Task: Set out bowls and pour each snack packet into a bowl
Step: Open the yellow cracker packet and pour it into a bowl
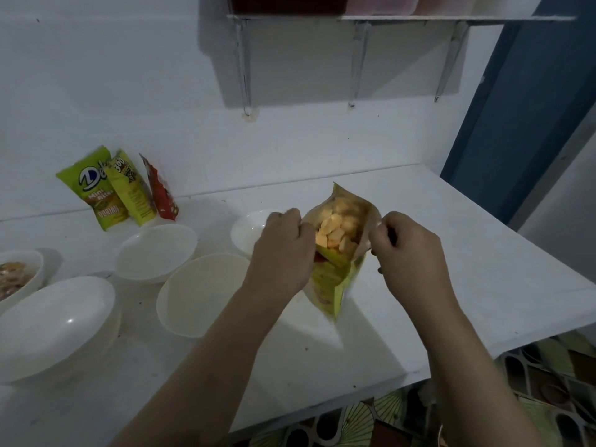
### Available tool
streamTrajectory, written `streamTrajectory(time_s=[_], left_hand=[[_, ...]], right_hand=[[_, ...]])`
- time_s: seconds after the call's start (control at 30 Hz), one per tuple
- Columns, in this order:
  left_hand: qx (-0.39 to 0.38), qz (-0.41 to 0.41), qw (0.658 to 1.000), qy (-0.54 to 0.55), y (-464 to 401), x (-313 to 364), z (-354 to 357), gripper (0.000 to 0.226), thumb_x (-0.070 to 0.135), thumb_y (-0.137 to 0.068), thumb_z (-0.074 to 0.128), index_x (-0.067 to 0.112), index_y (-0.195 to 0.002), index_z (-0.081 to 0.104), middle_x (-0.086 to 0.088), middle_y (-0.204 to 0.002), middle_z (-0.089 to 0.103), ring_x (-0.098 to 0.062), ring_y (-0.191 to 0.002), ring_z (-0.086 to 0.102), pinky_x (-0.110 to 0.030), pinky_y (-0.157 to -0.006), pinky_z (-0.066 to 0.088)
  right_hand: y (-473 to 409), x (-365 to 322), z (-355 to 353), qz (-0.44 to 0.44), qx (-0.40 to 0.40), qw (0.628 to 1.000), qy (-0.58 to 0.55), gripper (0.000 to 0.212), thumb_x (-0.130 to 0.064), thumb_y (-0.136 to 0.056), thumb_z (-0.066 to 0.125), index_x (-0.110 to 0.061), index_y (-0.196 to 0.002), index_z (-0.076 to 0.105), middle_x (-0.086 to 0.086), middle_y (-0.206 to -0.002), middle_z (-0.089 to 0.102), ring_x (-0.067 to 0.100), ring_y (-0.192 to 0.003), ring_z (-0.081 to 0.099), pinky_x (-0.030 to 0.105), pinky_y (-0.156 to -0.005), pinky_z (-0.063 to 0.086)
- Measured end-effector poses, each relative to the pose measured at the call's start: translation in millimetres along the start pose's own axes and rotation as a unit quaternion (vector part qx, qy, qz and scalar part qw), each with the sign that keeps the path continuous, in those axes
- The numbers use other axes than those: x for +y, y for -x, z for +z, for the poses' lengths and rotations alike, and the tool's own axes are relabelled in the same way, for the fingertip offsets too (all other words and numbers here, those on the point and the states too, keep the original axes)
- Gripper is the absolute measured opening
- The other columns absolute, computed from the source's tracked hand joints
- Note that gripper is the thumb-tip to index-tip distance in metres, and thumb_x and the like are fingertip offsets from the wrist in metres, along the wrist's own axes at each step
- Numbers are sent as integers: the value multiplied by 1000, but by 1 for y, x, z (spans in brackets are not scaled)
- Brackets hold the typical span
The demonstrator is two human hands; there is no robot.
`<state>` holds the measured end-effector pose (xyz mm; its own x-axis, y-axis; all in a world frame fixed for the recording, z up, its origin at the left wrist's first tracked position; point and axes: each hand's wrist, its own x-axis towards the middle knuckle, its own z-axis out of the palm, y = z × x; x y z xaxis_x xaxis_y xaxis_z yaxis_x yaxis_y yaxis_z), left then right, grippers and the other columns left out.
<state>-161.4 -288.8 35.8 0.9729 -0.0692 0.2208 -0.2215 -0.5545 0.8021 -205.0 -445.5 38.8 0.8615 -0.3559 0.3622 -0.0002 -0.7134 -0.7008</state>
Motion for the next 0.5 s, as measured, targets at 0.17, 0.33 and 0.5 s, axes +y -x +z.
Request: streamTrajectory(time_s=[0.17,0.33,0.5], left_hand=[[54,49,996,46,5,2,7,21,20,-100,38,4,-96,51,-9,-102,50,-30,-90,57,-50,-74,56],[42,54,997,29,20,-3,21,24,14,-100,37,-1,-114,51,-17,-117,52,-27,-99,52,-37,-83,46],[36,77,996,26,26,0,24,22,14,-99,37,1,-112,50,-16,-116,49,-23,-96,48,-32,-80,41]], right_hand=[[3,0,-4,9,15,1000,-18,36,-33,-96,43,-4,-78,53,14,-72,63,36,-68,65,51,-63,56],[7,12,-2,86,-114,982,127,28,-32,-95,43,-12,-78,51,5,-81,66,26,-73,61,37,-64,49],[14,7,0,88,-153,982,63,32,-45,-96,43,-15,-86,52,2,-83,65,27,-76,66,40,-71,55]])
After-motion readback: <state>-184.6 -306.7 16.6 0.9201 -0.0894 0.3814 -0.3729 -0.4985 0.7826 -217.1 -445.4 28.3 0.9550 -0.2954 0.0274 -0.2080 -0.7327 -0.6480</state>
